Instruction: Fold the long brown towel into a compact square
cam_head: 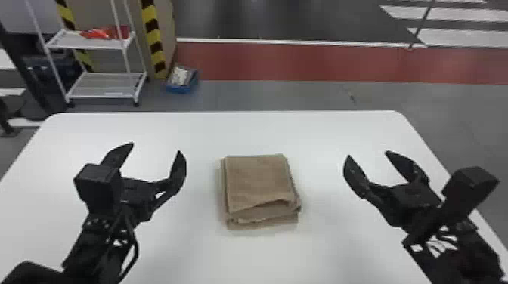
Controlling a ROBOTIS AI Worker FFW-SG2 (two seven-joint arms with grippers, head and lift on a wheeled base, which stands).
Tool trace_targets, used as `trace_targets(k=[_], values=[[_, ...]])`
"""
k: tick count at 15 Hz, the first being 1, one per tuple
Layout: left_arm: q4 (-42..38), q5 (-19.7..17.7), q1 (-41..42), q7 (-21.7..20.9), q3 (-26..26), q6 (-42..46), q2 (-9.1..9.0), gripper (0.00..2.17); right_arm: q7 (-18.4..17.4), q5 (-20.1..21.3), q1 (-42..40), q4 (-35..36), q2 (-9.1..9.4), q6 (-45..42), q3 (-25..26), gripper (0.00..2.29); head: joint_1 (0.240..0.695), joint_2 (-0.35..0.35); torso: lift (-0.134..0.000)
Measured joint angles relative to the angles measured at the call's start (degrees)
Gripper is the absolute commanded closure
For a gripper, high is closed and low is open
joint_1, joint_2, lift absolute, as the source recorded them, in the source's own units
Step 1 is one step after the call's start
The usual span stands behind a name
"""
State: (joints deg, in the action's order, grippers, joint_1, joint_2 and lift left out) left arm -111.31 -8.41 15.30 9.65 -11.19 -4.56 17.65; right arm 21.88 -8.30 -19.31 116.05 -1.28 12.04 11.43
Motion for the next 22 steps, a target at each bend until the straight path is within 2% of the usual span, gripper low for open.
trace_targets(k=[3,5,10,15,22], values=[[-1.7,0.7,4.3,0.5,2.3,0.1,-0.79,0.04,-0.8,-1.7,-5.6,5.7,0.93,4.9,0.1,0.08,0.695,-0.044,-0.123],[-2.6,-0.1,6.8,0.7,4.2,0.0,-0.97,0.04,-3.2,-3.8,-8.9,7.3,0.99,4.8,0.1,0.09,0.695,-0.025,-0.123],[-7.9,0.5,7.8,1.4,4.3,-4.0,-1.56,0.04,-3.9,-6.5,-13.0,7.9,0.55,-2.2,0.1,0.09,0.695,-0.035,-0.123],[-11.6,2.1,8.6,3.5,3.3,-6.4,-0.70,0.04,-3.6,-8.2,-16.8,9.2,-0.05,-9.0,0.7,0.09,0.695,-0.055,-0.123],[-10.5,0.4,10.5,4.0,3.7,0.5,-0.25,0.05,-3.0,-8.5,-18.2,9.8,-0.11,-12.2,0.7,0.09,0.695,-0.054,-0.123]])
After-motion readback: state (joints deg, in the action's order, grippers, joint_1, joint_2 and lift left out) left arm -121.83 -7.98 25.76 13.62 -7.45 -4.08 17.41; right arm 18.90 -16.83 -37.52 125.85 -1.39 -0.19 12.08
